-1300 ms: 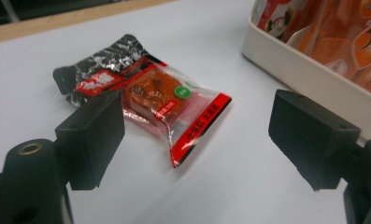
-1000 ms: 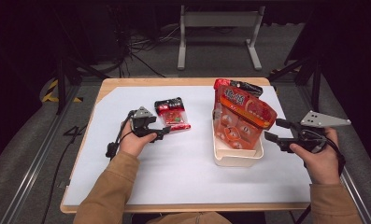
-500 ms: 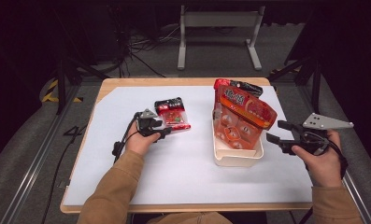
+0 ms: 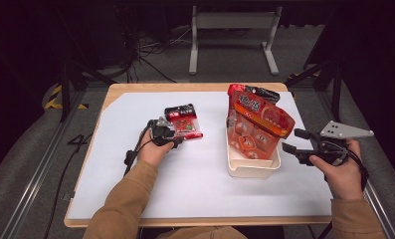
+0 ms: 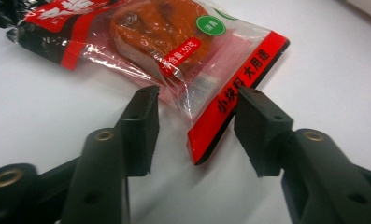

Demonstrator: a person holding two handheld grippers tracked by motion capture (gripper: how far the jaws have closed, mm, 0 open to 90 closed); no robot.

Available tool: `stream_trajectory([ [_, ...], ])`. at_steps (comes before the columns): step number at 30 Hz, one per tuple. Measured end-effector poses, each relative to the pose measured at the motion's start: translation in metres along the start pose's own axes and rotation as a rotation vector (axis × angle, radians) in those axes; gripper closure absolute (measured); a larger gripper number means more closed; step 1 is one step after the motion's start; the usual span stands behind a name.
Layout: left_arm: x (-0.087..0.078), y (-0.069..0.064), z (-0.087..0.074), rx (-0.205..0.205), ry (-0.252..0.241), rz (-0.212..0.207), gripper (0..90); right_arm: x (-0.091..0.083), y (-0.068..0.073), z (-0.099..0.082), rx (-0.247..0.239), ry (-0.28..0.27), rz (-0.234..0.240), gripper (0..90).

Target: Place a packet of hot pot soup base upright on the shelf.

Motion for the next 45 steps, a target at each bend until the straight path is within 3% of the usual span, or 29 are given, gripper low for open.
stream_trajectory([
  [5,0.0,0.003,0.0,-0.024,-0.002,0.025,70.9,-0.001,0.0,0.0,-0.002,0.0,0.001,30.4],
  [9,0.0,0.002,0.0,0.002,0.006,0.069,78.8,0.0,0.001,0.0,-0.005,-0.002,0.003,30.6],
  [13,-0.001,0.002,0.0,0.012,0.004,0.074,87.1,0.0,0.002,0.0,-0.006,-0.002,0.004,31.5],
  [22,-0.004,0.0,0.0,0.009,-0.006,0.069,89.6,-0.003,0.002,0.0,-0.007,-0.004,0.012,38.8],
  [26,-0.012,-0.001,0.002,0.03,-0.008,0.071,89.7,-0.007,0.004,0.001,0.0,-0.004,0.016,41.7],
  [30,-0.021,-0.002,0.003,0.019,-0.032,0.063,89.7,-0.01,0.008,0.003,0.0,-0.005,0.018,44.0],
  [38,-0.045,-0.01,0.007,0.03,-0.075,0.045,89.8,-0.017,0.015,0.007,0.008,0.01,0.012,48.3],
  [45,-0.072,-0.024,0.011,0.073,-0.121,0.037,89.8,-0.024,0.022,0.013,0.0,0.0,0.027,51.3],
])
Point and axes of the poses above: each handheld gripper's, and its own axes: x roughly forward along the jaws, z roughly out of its top, y roughly to its left, the point moved 2 cm from there along x, roughly forward along the jaws, and after that the axes turned 3 degrees about x, right-handed, at the moved point
